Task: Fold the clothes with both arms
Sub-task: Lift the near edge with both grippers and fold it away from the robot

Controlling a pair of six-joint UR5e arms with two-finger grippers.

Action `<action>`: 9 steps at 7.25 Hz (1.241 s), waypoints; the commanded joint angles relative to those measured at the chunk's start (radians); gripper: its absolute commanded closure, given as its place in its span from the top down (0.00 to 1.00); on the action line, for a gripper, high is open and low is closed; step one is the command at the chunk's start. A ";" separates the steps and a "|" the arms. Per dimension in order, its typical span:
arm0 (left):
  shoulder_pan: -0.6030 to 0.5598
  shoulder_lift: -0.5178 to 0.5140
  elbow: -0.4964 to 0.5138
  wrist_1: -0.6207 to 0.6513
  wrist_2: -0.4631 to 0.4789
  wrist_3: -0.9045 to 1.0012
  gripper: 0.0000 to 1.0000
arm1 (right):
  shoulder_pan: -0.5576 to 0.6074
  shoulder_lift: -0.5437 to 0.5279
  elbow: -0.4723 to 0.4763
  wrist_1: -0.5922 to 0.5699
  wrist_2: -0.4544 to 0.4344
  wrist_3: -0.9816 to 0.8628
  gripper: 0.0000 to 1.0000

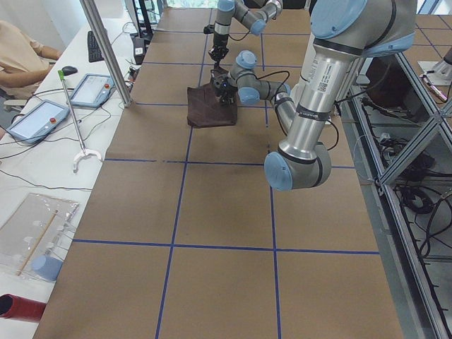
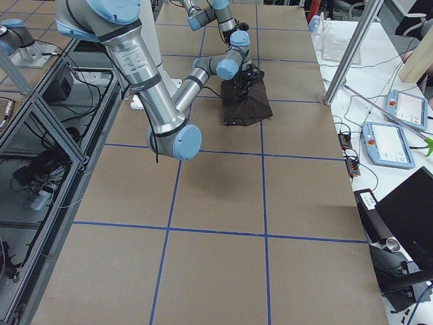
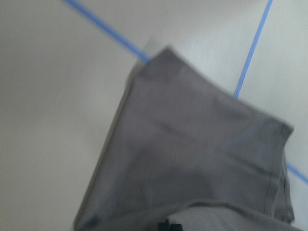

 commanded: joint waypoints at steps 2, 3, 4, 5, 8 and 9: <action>-0.041 -0.056 0.115 -0.007 0.005 0.076 0.00 | 0.024 0.046 -0.189 0.159 0.009 -0.006 0.00; -0.058 -0.080 0.173 -0.020 0.008 0.096 0.00 | 0.024 0.070 -0.222 0.160 0.009 -0.008 0.00; -0.080 -0.090 0.225 -0.072 0.009 0.122 0.00 | 0.024 0.087 -0.259 0.174 0.006 -0.011 0.00; -0.090 -0.101 0.273 -0.120 0.011 0.125 0.00 | 0.024 0.087 -0.303 0.252 0.003 -0.010 0.00; -0.130 -0.178 0.425 -0.203 0.012 0.226 0.79 | 0.041 0.141 -0.405 0.292 -0.013 -0.019 0.99; -0.146 -0.181 0.423 -0.217 0.011 0.226 1.00 | 0.069 0.159 -0.426 0.295 -0.011 -0.040 1.00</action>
